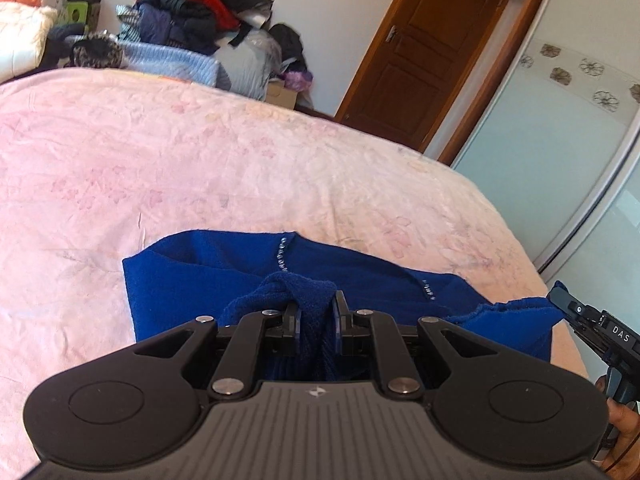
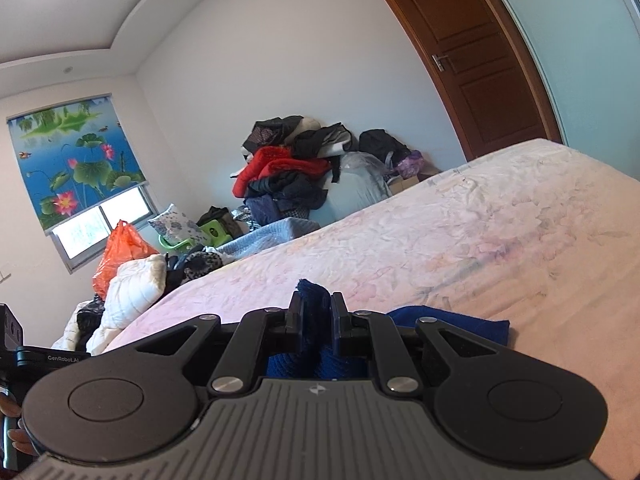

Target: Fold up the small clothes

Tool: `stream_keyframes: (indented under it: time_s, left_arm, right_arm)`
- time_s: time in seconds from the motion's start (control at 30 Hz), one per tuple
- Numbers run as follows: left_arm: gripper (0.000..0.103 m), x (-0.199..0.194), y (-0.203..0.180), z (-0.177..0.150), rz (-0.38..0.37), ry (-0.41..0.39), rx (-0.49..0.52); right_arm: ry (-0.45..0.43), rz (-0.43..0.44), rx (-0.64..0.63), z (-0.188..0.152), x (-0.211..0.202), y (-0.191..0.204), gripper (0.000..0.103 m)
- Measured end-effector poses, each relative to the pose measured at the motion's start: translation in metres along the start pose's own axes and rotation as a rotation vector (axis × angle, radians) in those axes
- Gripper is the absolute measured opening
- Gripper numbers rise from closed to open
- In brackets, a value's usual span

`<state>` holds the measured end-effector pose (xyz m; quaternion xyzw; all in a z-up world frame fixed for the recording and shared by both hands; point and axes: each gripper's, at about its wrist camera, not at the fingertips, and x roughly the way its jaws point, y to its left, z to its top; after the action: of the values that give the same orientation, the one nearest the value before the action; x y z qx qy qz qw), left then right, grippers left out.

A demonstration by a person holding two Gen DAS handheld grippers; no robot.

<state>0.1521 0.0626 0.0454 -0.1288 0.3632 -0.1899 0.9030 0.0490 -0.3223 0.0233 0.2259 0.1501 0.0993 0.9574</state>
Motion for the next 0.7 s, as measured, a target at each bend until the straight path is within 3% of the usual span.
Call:
stream_keyframes:
  time_s: [0.13,0.23,0.33,0.43,0.5,0.57,0.7]
  left_arm:
    - [0.015,0.03,0.014,0.007,0.036,0.084,-0.071]
    - [0.017,0.043,0.033,0.008,0.009,0.132,-0.182]
    - [0.021,0.045,0.05,0.01,-0.038,0.147,-0.282]
    - [0.022,0.04,0.06,0.015,-0.025,0.133,-0.324]
    - [0.031,0.033,0.066,0.019,-0.01,0.107,-0.344]
    - [0.061,0.024,0.073,0.022,0.002,0.072,-0.364]
    - [0.066,0.008,0.076,0.024,0.036,0.03,-0.362]
  right_arm:
    - [0.039,-0.025,0.032,-0.003,0.028,-0.014,0.016]
    - [0.07,-0.051,0.041,-0.009,0.044,-0.023,0.016]
    - [0.09,-0.068,0.049,-0.014,0.053,-0.029,0.016]
    - [0.107,-0.073,0.064,-0.017,0.06,-0.035,0.016]
    - [0.116,-0.08,0.068,-0.018,0.062,-0.037,0.016]
    - [0.127,-0.083,0.073,-0.021,0.066,-0.04,0.016]
    - [0.139,-0.098,0.086,-0.023,0.073,-0.046,0.016]
